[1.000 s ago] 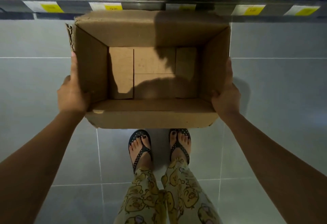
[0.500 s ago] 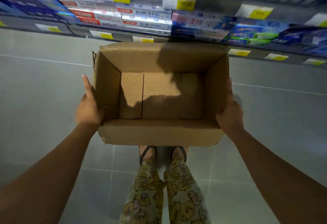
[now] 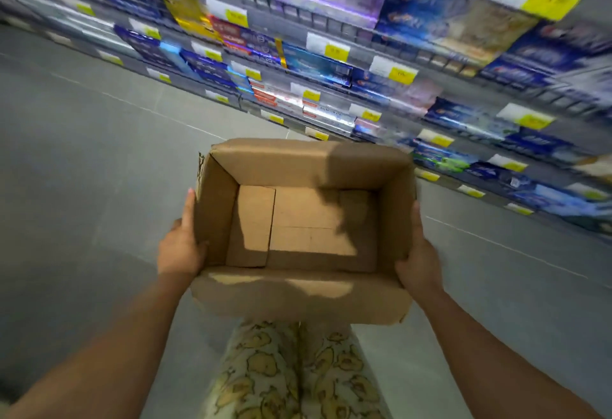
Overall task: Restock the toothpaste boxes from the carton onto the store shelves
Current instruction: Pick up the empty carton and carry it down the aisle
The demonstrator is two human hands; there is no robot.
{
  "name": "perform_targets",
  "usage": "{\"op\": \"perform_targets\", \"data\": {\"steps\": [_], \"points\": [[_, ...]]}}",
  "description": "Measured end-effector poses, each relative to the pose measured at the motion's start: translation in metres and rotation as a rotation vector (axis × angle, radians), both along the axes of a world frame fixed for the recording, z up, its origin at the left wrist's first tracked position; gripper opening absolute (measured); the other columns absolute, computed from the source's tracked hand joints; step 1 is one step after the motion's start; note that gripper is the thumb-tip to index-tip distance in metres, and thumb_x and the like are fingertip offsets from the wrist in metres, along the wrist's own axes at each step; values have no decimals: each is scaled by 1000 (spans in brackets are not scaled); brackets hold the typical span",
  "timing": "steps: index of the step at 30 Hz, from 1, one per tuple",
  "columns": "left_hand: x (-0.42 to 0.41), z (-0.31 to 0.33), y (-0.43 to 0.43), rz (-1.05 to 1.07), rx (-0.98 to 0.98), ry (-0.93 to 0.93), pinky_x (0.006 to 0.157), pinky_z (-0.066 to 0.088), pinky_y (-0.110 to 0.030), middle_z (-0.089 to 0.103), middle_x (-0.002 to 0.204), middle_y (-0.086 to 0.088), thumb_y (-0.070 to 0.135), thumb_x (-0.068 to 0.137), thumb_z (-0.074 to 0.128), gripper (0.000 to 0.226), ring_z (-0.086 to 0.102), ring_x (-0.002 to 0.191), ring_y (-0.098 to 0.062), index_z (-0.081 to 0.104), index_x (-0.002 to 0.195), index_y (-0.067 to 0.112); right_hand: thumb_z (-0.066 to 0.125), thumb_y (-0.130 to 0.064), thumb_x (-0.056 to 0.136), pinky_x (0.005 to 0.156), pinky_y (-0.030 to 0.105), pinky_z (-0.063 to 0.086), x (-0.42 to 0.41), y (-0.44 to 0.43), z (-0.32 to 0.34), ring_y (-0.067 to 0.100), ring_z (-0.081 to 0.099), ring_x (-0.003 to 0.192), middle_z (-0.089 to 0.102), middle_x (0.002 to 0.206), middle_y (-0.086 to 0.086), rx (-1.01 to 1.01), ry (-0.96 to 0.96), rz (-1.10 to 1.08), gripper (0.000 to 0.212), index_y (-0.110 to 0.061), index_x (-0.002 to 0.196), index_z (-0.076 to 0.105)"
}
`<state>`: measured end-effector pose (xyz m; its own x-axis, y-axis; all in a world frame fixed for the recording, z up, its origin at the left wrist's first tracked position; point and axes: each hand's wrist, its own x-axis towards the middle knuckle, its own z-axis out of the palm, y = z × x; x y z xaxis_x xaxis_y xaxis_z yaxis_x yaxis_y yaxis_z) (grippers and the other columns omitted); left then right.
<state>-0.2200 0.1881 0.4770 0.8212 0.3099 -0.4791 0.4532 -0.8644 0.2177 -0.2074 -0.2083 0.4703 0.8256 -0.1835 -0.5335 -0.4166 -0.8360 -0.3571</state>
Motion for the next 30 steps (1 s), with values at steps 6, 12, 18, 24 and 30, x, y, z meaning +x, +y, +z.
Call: {"op": "perform_targets", "data": {"steps": [6,12,18,24,30], "points": [[-57,49,6,156,-20,-17,74,46,-49,54,106,-28,5,81,63,102,58,87,-48,-6,151,31,53,6,69,43,25,25,7,11,61,17,42,47,49,61,7,-26,-36,155,112,-45,143,-13],[-106,77,36,363,35,-48,65,41,-40,56,102,-21,11,82,62,106,59,81,-41,-17,144,47,55,0,71,57,33,43,31,55,94,30,53,63,58,74,14,14,-72,342,108,-38,147,-10],[-163,94,84,566,55,-131,62,42,-39,52,79,-15,14,81,63,107,59,72,-37,-17,144,48,56,-1,78,69,32,41,52,147,123,29,52,76,53,84,14,-55,-68,566,99,-31,150,-5],[-217,75,163,708,-50,-185,53,44,-38,64,67,-18,14,79,67,118,62,61,-37,-28,135,55,62,-5,77,69,32,42,70,266,124,23,51,72,54,83,8,23,-82,756,114,-49,139,-24],[-222,87,262,814,21,-64,57,39,-36,68,77,-20,15,83,61,110,55,59,-31,-30,138,44,63,-3,78,75,41,52,85,400,123,27,60,79,57,84,9,-9,-103,877,119,-53,133,-30]]}}
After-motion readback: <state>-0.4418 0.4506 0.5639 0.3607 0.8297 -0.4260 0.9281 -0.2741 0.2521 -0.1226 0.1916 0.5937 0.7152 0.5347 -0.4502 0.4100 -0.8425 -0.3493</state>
